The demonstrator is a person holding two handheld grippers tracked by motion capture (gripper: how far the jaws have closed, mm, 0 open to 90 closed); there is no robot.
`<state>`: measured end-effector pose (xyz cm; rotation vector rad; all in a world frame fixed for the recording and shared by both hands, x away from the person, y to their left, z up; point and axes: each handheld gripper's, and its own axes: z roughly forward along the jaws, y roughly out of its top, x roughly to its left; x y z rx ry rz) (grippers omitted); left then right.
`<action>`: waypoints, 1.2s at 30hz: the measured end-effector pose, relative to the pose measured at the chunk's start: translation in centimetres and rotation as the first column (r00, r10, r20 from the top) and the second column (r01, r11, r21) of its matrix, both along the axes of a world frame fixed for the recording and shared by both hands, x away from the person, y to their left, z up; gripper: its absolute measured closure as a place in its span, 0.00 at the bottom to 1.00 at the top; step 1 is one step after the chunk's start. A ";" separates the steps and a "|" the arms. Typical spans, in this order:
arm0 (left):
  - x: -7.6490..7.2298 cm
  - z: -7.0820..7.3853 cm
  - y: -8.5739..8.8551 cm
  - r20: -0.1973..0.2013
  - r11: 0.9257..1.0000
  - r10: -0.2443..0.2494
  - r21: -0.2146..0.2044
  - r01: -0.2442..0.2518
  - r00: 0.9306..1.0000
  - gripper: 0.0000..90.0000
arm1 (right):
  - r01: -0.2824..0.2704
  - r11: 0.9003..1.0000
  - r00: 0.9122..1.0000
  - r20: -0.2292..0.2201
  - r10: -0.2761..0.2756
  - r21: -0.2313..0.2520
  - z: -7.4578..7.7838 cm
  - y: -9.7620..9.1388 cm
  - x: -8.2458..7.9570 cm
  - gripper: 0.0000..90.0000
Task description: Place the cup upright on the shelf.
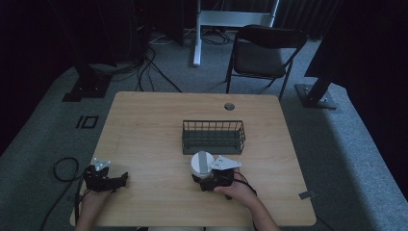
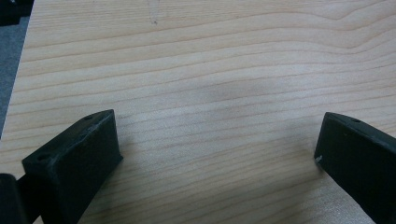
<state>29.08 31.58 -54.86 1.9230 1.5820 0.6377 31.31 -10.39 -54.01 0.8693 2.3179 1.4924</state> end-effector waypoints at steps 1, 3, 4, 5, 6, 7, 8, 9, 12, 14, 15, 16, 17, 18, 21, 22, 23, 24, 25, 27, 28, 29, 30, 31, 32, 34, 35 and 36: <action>0.0 0.0 0.0 0.000 1.000 0.000 0.000 0.000 1.000 0.00 | 0.001 1.000 1.000 0.004 -0.001 -0.001 0.0 0.0 0.0 0.17; 0.0 0.0 0.0 0.000 1.000 0.000 0.000 0.000 1.000 0.00 | 0.003 1.000 1.000 0.012 -0.003 -0.003 0.0 0.1 -0.1 0.18; 0.0 0.0 0.0 0.000 1.000 0.000 0.000 0.000 1.000 0.00 | 0.005 1.000 1.000 0.015 -0.004 -0.004 0.0 0.1 -0.1 0.18; 0.0 0.0 0.0 0.000 1.000 0.000 0.000 0.000 1.000 0.00 | 0.006 1.000 1.000 0.020 -0.006 -0.005 0.0 0.1 -0.1 0.18; 0.0 0.0 0.0 0.000 1.000 0.000 0.000 0.000 1.000 0.00 | 0.003 1.000 1.000 0.027 -0.003 -0.012 0.0 0.2 -0.2 0.18; 0.0 0.0 0.0 0.000 1.000 0.000 0.000 0.000 1.000 0.00 | 0.003 1.000 1.000 0.026 -0.003 -0.013 0.0 0.2 -0.2 0.18; 0.0 0.0 0.0 0.000 1.000 0.000 0.000 0.000 1.000 0.00 | 0.003 1.000 1.000 0.026 -0.003 -0.013 0.0 0.2 -0.2 0.18; 0.0 0.0 0.0 0.000 1.000 0.000 0.000 0.000 1.000 0.00 | -0.001 1.000 1.000 0.030 0.001 -0.016 0.1 0.2 -0.3 0.19; 0.0 0.0 0.0 0.000 1.000 0.000 0.000 0.000 1.000 0.00 | -0.006 1.000 1.000 0.025 0.007 -0.015 0.2 0.3 -0.3 0.19; 0.0 0.0 0.0 0.000 1.000 0.000 0.000 0.000 1.000 0.00 | 0.004 1.000 1.000 0.021 -0.004 0.006 0.5 0.1 -0.1 0.19; 0.0 0.0 0.0 0.000 1.000 0.000 0.000 0.000 1.000 0.00 | 0.004 1.000 1.000 0.021 -0.004 0.006 0.5 0.1 -0.1 0.19; 0.0 0.0 0.0 0.000 1.000 0.000 0.000 0.000 1.000 0.00 | 0.009 1.000 0.999 0.031 -0.009 0.009 0.9 0.0 -0.1 0.19; 0.0 0.0 0.0 0.000 1.000 0.000 0.000 0.000 1.000 0.00 | 0.002 1.000 0.999 0.037 -0.002 0.004 1.1 0.0 -0.1 0.19; 0.0 0.0 0.0 0.000 1.000 0.000 0.000 0.000 1.000 0.00 | 0.002 1.000 0.999 0.037 -0.002 0.004 1.1 0.0 -0.1 0.19; 0.0 0.0 0.0 0.000 1.000 0.000 0.000 0.000 1.000 0.00 | -0.019 0.999 0.999 0.035 0.017 0.033 1.8 0.0 -0.2 0.19; 0.0 0.0 0.0 0.000 1.000 0.000 0.000 0.000 1.000 0.00 | -0.025 0.999 0.999 0.041 0.023 0.030 1.9 0.0 -0.2 0.20; 0.0 0.0 0.0 0.000 1.000 0.000 0.000 0.000 1.000 0.00 | -0.025 0.999 0.999 0.041 0.023 0.030 1.9 0.0 -0.2 0.20; 0.0 0.0 0.0 0.000 1.000 0.000 0.000 0.000 1.000 0.00 | -0.020 0.999 0.998 0.052 0.019 0.028 2.1 0.0 -0.2 0.20; 0.0 0.0 0.0 0.000 1.000 0.000 0.000 0.000 1.000 0.00 | -0.026 0.998 0.999 0.047 0.024 0.054 2.5 0.0 -0.2 0.20; 0.0 0.0 0.0 0.000 1.000 0.000 0.000 0.000 1.000 0.00 | -0.025 0.998 0.998 0.053 0.022 0.062 2.8 -0.1 -0.2 0.20; 0.0 0.0 0.0 0.000 1.000 0.000 0.000 0.000 1.000 0.00 | -0.027 0.998 0.998 0.056 0.023 0.064 3.1 0.0 -0.2 0.20; 0.0 0.0 0.0 0.000 1.000 0.000 0.000 0.000 1.000 0.00 | -0.018 0.997 0.998 0.057 0.014 0.074 3.3 -0.1 -0.2 0.20; 0.0 0.0 0.0 0.000 1.000 0.000 0.000 0.000 1.000 0.00 | -0.025 0.997 0.998 0.054 0.021 0.076 3.5 -0.1 -0.1 0.20; 0.0 0.0 0.0 0.000 1.000 0.000 0.000 0.000 1.000 0.00 | -0.020 0.997 0.998 0.059 0.016 0.080 3.7 -0.1 -0.1 0.20; 0.0 0.0 0.0 0.000 1.000 0.000 0.000 0.000 1.000 0.00 | -0.012 0.996 0.998 0.062 0.007 0.088 3.9 -0.2 0.0 0.20; 0.0 0.0 0.0 0.000 1.000 0.000 0.000 0.000 1.000 0.00 | -0.009 0.996 0.997 0.075 0.002 0.090 4.5 -0.2 0.1 0.20; 0.0 0.0 0.0 0.000 1.000 0.000 0.000 0.000 1.000 0.00 | -0.007 0.995 0.997 0.074 0.000 0.095 4.7 -0.3 0.1 0.20; 0.0 0.0 0.0 0.000 1.000 0.000 0.000 0.000 1.000 0.00 | -0.014 0.996 0.997 0.082 0.006 0.091 4.9 -0.3 0.2 0.20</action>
